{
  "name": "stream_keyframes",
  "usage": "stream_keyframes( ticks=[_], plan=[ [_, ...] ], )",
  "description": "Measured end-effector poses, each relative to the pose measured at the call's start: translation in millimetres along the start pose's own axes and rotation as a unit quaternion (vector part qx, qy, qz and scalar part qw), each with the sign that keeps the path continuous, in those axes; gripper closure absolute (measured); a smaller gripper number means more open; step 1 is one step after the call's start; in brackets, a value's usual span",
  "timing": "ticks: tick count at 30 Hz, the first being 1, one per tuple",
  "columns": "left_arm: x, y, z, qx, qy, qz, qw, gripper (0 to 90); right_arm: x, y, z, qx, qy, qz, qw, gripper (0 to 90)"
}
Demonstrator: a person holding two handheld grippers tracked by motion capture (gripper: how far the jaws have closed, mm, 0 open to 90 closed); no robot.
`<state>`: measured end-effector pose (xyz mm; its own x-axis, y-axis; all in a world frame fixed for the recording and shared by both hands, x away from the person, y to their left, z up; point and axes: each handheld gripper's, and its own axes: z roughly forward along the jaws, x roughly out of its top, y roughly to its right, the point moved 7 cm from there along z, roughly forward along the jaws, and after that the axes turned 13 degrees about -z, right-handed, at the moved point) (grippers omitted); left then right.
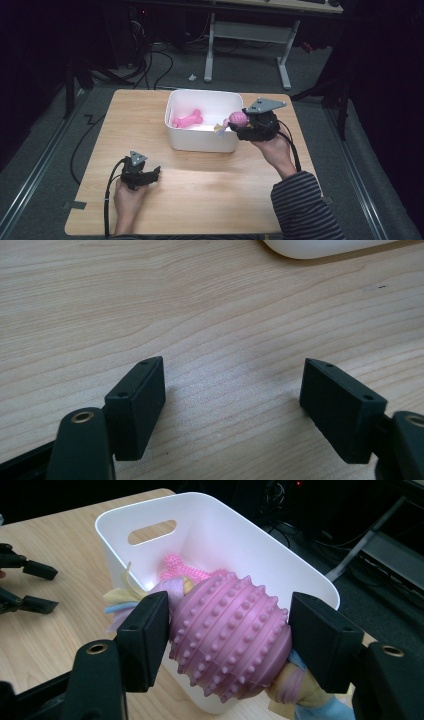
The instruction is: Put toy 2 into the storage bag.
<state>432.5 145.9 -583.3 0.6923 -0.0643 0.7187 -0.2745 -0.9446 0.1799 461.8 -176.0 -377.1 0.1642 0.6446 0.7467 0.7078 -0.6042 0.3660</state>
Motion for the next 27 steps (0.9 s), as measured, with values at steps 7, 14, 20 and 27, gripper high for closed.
stream_keyframes(
  ticks=[7, 14, 20, 27],
  plan=[
    [0.0, 0.0, 0.0, 0.000, 0.000, 0.000, 1.0000, 26.6, 4.2, 5.0, 20.2, 0.004, -0.020, -0.004, 0.9998, 34.4],
    [-0.1, 0.2, 0.0, -0.001, 0.000, 0.000, 1.0000, 26.5, -1.1, 7.9, 38.9, 0.008, -0.053, 0.001, 0.9985, 34.3],
    [0.0, 0.2, 0.0, -0.001, 0.000, 0.000, 1.0000, 26.5, -8.7, 11.5, 46.3, 0.010, -0.078, 0.007, 0.9969, 34.2],
    [-0.1, 0.3, 0.0, -0.001, 0.000, 0.001, 1.0000, 26.5, -17.2, 13.6, 55.1, 0.015, -0.104, 0.017, 0.9943, 33.9]
  ],
)
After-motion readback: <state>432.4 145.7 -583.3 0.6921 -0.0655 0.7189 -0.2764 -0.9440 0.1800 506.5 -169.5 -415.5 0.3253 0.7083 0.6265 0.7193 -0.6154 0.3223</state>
